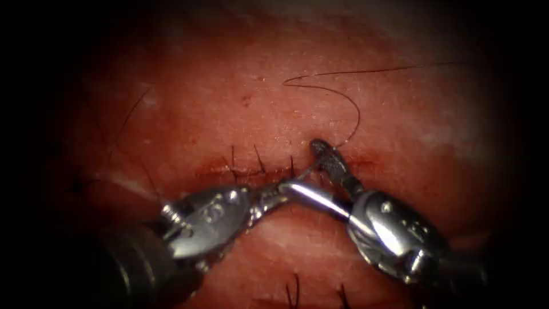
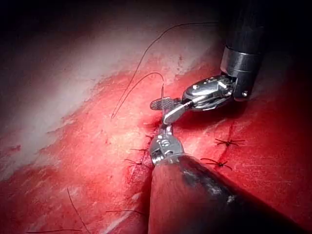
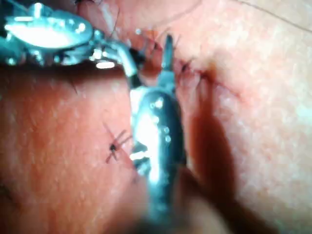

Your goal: Wound Closure

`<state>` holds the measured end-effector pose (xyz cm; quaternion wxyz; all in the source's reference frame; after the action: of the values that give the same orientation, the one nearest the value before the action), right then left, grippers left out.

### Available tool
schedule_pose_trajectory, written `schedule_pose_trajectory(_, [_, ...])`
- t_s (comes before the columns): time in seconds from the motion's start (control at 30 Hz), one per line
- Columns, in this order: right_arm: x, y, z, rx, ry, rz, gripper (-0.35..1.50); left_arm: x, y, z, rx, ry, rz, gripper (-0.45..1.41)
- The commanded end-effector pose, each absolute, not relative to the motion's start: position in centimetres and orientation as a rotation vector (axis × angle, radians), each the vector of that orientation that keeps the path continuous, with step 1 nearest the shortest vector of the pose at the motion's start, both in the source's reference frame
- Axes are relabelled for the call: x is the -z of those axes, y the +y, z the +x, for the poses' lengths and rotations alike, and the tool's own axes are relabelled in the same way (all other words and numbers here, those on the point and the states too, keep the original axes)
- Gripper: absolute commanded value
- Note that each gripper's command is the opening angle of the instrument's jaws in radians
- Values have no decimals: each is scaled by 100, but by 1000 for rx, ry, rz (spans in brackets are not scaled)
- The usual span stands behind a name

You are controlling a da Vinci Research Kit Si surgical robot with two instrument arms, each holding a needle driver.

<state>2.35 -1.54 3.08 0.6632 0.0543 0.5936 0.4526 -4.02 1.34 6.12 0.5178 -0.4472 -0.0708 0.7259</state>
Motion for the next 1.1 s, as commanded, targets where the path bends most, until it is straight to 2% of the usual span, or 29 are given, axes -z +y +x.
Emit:
schedule_pose_trajectory(0.03, [-312, -165, 236, -1025, 1338, 129, 105, -619, 129, -409, -1742, -174, -1073, -45])
schedule_pose_trajectory(0.23, [-308, -163, 234, -1034, 1340, 122, 93, -619, 129, -409, -1742, -174, -1073, -45])
schedule_pose_trajectory(0.53, [-305, -160, 229, -1073, 1325, 99, 93, -619, 128, -409, -1746, -168, -1077, -45])
schedule_pose_trajectory(0.63, [-303, -159, 230, -1075, 1325, 98, 86, -619, 128, -409, -1744, -167, -1079, -45])
schedule_pose_trajectory(0.73, [-303, -159, 230, -1076, 1324, 96, 69, -619, 128, -409, -1744, -167, -1079, -45])
schedule_pose_trajectory(0.83, [-303, -160, 229, -1066, 1332, 108, 24, -619, 128, -409, -1749, -163, -1081, -45])
schedule_pose_trajectory(0.87, [-302, -160, 229, -1062, 1335, 113, -10, -619, 128, -409, -1749, -163, -1081, -45])
schedule_pose_trajectory(0.93, [-302, -160, 230, -1060, 1337, 116, -33, -619, 128, -409, -1754, -160, -1082, -45])
schedule_pose_trajectory(1.1, [-304, -159, 229, -1058, 1339, 117, -35, -619, 125, -412, -1837, -101, -1103, -45])
